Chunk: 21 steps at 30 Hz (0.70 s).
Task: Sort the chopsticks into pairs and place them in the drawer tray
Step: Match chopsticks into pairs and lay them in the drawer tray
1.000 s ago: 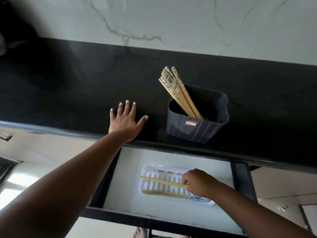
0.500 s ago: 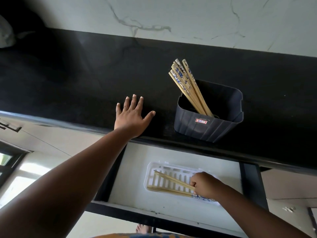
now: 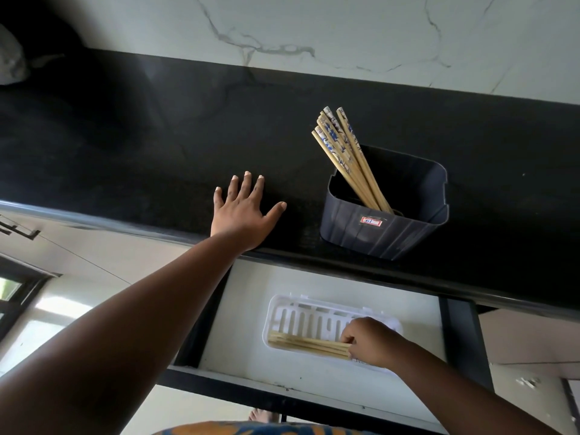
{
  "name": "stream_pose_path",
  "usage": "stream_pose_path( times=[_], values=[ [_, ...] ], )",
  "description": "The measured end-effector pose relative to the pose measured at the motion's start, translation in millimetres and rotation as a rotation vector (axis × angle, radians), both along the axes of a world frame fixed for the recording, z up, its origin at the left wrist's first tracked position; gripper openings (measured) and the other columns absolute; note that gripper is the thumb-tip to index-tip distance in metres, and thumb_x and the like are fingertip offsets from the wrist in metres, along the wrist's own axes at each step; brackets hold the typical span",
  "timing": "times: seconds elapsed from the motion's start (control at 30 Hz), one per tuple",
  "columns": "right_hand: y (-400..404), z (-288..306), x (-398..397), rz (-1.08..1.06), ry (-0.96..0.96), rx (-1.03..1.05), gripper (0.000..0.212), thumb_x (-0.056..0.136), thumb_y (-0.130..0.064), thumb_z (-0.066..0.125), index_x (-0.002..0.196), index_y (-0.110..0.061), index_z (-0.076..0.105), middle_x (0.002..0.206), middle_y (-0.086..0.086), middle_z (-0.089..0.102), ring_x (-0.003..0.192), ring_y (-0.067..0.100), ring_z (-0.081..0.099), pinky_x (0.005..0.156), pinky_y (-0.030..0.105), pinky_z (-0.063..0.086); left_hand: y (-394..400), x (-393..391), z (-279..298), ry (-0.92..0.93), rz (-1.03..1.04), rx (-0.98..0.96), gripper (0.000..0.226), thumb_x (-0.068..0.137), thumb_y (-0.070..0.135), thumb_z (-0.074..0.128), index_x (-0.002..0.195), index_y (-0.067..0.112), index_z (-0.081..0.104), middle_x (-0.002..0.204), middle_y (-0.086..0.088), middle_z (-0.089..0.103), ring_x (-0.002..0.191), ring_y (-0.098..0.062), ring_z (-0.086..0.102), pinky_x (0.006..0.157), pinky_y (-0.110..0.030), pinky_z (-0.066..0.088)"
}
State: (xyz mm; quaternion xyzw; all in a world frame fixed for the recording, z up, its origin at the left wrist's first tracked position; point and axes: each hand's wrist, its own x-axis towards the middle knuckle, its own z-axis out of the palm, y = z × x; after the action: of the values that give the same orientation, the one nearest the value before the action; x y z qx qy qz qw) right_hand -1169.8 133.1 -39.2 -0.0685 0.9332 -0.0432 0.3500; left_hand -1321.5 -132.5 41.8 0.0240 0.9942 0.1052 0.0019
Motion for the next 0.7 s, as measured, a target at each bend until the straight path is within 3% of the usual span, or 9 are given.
stream_pose_path(
  times=[0.07, 0.2, 0.27, 0.33, 0.37, 0.47, 0.53, 0.6, 0.7],
  values=[
    [-1, -1, 0, 0.005, 0.021, 0.002, 0.018, 0.086, -0.021, 0.056, 0.099, -0.02, 0.068, 0.103, -0.007, 0.071, 0.103, 0.01, 0.064, 0.086, 0.025, 0.052, 0, 0, 0, -0.001, -0.001, 0.003, 0.085, 0.085, 0.078, 0.015, 0.154, 0.028, 0.01, 0.163, 0.0, 0.002, 0.149, -0.02, -0.006, 0.118, -0.048, -0.005],
    [0, -4, 4, 0.068, 0.027, -0.065, 0.025, 0.09, -0.007, 0.049, 0.085, -0.022, 0.068, 0.092, -0.003, 0.068, 0.086, 0.0, 0.068, 0.061, 0.01, 0.043, 0, 0, 1, -0.005, 0.001, 0.006, 0.085, 0.086, 0.078, 0.016, 0.154, 0.028, 0.011, 0.164, 0.0, 0.002, 0.149, -0.02, -0.006, 0.118, -0.048, -0.005],
    [-2, -3, 6, 0.136, 0.076, -0.025, 0.023, 0.084, 0.002, 0.043, 0.089, -0.003, 0.065, 0.096, 0.017, 0.066, 0.081, 0.014, 0.069, 0.055, 0.018, 0.042, 1, 1, 1, -0.005, 0.002, 0.009, 0.084, 0.086, 0.077, 0.016, 0.154, 0.028, 0.011, 0.164, 0.0, 0.003, 0.149, -0.02, -0.006, 0.118, -0.048, -0.006],
    [-2, -3, 8, 0.206, 0.11, -0.033, 0.017, 0.083, 0.009, 0.044, 0.083, 0.008, 0.061, 0.093, 0.032, 0.054, 0.058, 0.02, 0.053, 0.047, 0.019, 0.038, 1, 1, 2, -0.007, 0.003, 0.009, 0.084, 0.086, 0.077, 0.017, 0.154, 0.028, 0.011, 0.164, 0.0, 0.002, 0.149, -0.02, -0.006, 0.118, -0.048, -0.005],
    [-3, -3, 8, 0.164, 0.14, -0.052, 0.019, 0.085, 0.009, 0.045, 0.082, 0.005, 0.063, 0.086, 0.027, 0.052, 0.058, 0.016, 0.048, 0.047, 0.016, 0.034, 1, 1, 2, -0.009, 0.001, 0.006, 0.084, 0.086, 0.077, 0.016, 0.154, 0.028, 0.01, 0.164, 0.0, 0.002, 0.149, -0.02, -0.006, 0.118, -0.048, -0.005],
    [-5, -10, 14, -0.018, 0.061, -0.13, 0.026, 0.089, -0.001, 0.046, 0.099, -0.009, 0.069, 0.093, 0.001, 0.06, 0.087, 0.019, 0.065, 0.054, 0.008, 0.034, 1, 1, 3, -0.013, -0.002, 0.001, 0.084, 0.086, 0.077, 0.016, 0.154, 0.028, 0.01, 0.163, 0.0, 0.002, 0.149, -0.02, -0.006, 0.118, -0.048, -0.005],
    [-6, -9, 16, -0.081, 0.023, -0.174, 0.028, 0.088, -0.001, 0.046, 0.102, -0.01, 0.068, 0.096, -0.002, 0.058, 0.099, 0.022, 0.064, 0.058, 0.007, 0.035, 1, 1, 3, -0.015, -0.005, 0.001, 0.084, 0.087, 0.077, 0.016, 0.154, 0.027, 0.009, 0.164, 0.0, 0.001, 0.149, -0.021, -0.006, 0.119, -0.048, -0.005],
    [-6, -7, 17, -0.072, 0.054, -0.166, 0.031, 0.09, -0.002, 0.044, 0.105, -0.016, 0.068, 0.106, -0.003, 0.06, 0.097, 0.018, 0.063, 0.07, 0.016, 0.042, 1, 2, 4, -0.015, -0.009, 0.002, 0.084, 0.087, 0.076, 0.016, 0.154, 0.027, 0.009, 0.164, -0.001, 0.001, 0.149, -0.021, -0.006, 0.119, -0.048, -0.005],
    [-6, 6, 15, -0.021, -0.004, -0.123, 0.034, 0.094, -0.011, 0.048, 0.125, -0.018, 0.059, 0.122, 0.0, 0.06, 0.104, 0.021, 0.064, 0.085, 0.026, 0.052, 2, 2, 4, -0.021, -0.009, -0.003, 0.083, 0.087, 0.076, 0.015, 0.154, 0.027, 0.008, 0.164, -0.001, 0.001, 0.149, -0.021, -0.007, 0.119, -0.049, -0.005]
  ],
)
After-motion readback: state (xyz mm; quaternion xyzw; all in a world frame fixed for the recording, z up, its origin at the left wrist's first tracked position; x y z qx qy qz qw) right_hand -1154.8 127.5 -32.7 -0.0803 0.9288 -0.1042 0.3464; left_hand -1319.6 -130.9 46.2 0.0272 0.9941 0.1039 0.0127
